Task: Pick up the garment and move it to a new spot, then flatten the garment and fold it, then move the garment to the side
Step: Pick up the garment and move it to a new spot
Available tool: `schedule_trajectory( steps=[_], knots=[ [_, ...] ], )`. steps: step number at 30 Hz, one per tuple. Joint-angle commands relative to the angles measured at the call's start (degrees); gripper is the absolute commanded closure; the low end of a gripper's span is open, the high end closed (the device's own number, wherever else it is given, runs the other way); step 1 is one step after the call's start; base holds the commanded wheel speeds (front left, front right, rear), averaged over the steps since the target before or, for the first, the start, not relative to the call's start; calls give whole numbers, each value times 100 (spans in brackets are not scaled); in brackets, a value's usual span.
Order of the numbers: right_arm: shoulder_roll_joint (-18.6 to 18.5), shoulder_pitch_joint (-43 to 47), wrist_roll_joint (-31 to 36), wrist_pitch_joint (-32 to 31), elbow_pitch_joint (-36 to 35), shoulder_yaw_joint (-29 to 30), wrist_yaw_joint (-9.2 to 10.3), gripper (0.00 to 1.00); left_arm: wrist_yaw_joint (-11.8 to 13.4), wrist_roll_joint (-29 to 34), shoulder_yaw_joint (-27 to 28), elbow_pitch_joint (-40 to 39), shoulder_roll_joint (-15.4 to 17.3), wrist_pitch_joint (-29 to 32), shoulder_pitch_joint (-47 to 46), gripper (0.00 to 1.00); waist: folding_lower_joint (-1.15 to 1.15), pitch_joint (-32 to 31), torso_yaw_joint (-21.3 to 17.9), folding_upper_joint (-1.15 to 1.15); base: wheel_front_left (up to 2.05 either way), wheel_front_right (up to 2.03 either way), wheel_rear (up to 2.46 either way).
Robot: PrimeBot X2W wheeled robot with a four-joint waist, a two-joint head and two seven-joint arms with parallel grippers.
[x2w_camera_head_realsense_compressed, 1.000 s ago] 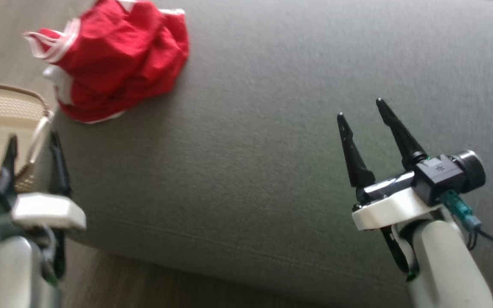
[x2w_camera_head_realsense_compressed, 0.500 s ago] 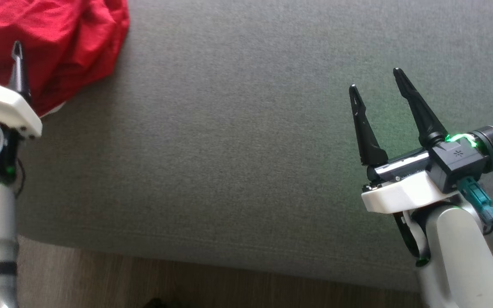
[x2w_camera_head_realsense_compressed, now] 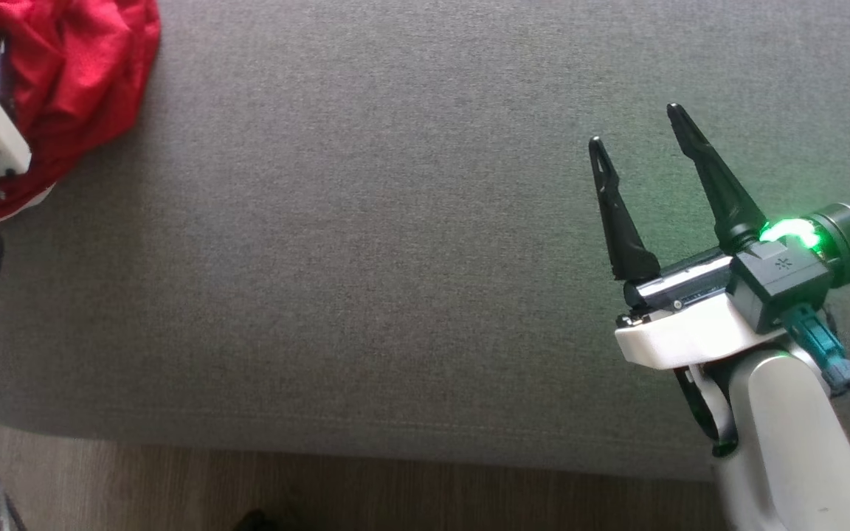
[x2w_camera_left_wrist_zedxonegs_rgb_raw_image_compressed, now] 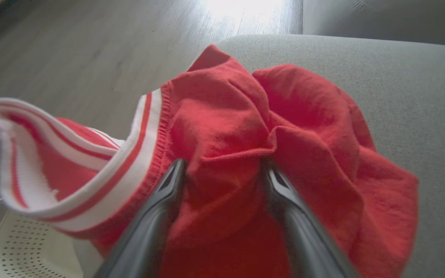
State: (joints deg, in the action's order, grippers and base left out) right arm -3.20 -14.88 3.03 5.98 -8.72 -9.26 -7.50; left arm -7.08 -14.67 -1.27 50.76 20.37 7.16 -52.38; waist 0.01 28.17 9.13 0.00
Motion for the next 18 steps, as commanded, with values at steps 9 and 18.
schedule_trajectory(
  steps=[9,18],
  knots=[
    [33,-33,6,76,-111,-141,1,0,-5,92,-4,512,521,-261,-382,100,-1,-130,-58,0,0,0,0],
    [33,-36,-101,222,143,-137,1,0,152,35,71,401,543,-1382,-545,100,-1,-604,-2,0,0,0,0]
  ],
)
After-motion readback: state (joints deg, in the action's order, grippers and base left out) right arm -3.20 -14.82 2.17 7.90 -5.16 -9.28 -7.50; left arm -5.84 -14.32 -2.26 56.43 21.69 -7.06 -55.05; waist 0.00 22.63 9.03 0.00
